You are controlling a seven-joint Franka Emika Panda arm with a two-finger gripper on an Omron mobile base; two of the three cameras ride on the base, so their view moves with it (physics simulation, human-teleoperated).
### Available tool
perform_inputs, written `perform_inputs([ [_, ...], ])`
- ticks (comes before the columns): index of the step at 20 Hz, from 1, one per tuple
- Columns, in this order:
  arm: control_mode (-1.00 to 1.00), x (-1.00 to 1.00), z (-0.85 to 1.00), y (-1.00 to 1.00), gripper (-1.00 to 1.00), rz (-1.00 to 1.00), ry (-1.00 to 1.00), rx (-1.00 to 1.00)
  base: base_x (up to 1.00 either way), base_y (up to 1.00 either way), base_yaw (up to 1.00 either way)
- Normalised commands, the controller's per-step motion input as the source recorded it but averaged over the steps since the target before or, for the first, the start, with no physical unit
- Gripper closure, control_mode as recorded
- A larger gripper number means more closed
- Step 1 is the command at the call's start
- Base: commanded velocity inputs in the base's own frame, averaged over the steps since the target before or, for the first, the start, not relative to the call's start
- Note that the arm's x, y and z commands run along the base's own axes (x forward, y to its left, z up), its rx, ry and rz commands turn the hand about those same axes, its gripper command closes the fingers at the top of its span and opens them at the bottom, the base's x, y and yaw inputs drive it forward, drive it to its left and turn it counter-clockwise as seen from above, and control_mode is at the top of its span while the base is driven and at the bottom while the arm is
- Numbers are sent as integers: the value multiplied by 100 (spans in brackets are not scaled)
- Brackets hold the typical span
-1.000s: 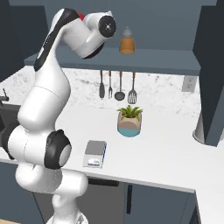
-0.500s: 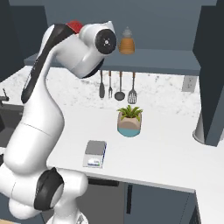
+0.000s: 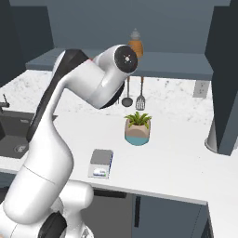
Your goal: Pick the cereal and place it on the digital scale for weighing, and close the cabinet.
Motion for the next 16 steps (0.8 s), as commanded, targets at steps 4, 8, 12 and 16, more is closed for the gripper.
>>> perform_inputs([
  [4,-100,-25,-100,0,100,13,20,0,0,0,0],
  [8,-100,3,-100,0,100,13,18,0,0,0,0],
  [12,-100,39,-89,0,100,12,18,5,0,0,0],
  [16,-100,35,-96,0,100,11,10,12,0,0,0],
])
